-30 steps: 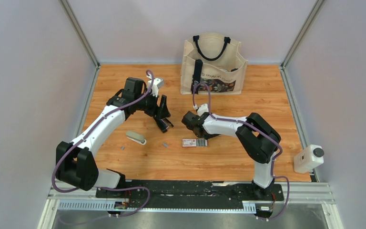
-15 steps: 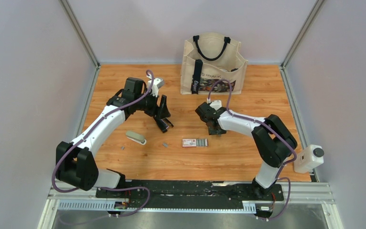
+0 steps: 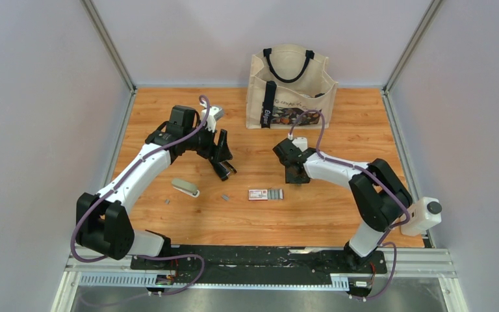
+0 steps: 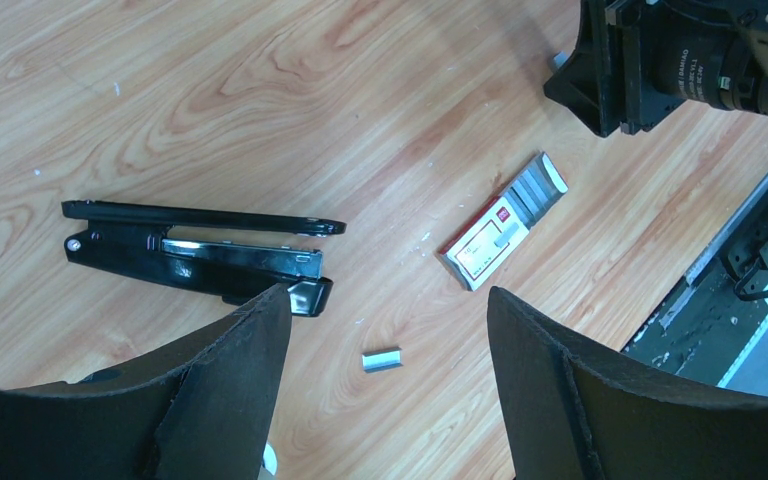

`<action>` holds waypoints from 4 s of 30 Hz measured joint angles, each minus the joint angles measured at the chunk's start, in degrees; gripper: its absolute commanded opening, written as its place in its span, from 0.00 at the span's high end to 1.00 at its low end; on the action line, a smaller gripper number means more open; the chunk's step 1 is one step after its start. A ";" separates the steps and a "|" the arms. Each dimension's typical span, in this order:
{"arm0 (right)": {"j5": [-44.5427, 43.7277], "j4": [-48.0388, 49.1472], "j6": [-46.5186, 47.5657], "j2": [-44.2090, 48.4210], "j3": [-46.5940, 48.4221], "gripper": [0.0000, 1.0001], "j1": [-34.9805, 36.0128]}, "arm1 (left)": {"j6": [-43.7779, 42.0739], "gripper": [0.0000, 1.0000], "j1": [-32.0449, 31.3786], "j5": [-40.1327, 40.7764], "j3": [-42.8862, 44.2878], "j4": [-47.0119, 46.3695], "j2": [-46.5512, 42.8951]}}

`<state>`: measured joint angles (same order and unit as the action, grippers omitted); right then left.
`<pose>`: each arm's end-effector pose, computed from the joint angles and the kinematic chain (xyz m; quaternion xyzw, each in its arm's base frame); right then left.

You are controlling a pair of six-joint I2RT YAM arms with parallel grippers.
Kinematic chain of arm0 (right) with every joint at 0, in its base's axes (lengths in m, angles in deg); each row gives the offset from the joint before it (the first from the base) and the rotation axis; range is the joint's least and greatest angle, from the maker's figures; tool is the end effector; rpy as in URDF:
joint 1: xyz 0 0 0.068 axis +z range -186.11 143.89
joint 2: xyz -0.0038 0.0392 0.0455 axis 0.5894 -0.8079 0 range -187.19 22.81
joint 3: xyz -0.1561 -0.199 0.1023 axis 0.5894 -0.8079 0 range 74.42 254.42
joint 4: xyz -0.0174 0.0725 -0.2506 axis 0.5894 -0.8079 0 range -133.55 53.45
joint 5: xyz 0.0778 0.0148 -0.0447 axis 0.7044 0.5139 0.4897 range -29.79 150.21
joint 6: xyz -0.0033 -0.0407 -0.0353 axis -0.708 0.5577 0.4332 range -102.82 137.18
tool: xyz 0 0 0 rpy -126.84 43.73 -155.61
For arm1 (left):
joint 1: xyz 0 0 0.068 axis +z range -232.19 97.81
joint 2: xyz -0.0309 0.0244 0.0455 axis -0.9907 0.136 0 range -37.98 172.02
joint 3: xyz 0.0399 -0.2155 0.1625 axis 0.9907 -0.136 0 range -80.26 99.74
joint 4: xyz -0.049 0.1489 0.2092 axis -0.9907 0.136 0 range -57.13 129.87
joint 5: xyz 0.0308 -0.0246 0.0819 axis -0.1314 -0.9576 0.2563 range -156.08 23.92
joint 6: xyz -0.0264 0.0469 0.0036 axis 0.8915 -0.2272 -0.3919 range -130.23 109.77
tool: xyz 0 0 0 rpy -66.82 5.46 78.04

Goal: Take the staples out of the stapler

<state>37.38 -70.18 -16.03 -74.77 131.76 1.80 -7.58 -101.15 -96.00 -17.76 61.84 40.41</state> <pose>0.2532 0.1798 0.1601 -0.0121 0.9709 -0.0794 0.2258 0.2715 -0.1121 0.2888 0.2246 0.8690 -0.3036 0.3195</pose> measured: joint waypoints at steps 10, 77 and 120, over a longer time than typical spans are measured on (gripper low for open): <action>2.43 2.34 -0.44 0.94 -1.27 0.67 -1.68 | 0.00 0.20 0.00 0.00 0.00 0.00 0.00; 4.96 -2.51 -9.44 -0.20 4.24 0.90 16.06 | -0.04 0.20 0.00 0.42 0.00 0.44 0.00; 4.94 -0.83 -8.81 -1.62 5.03 0.72 15.54 | -0.02 0.20 0.00 0.17 0.00 0.46 0.00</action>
<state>42.32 -71.01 -24.84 -76.39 136.79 17.34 -7.60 -101.15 -95.82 -17.76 62.30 40.41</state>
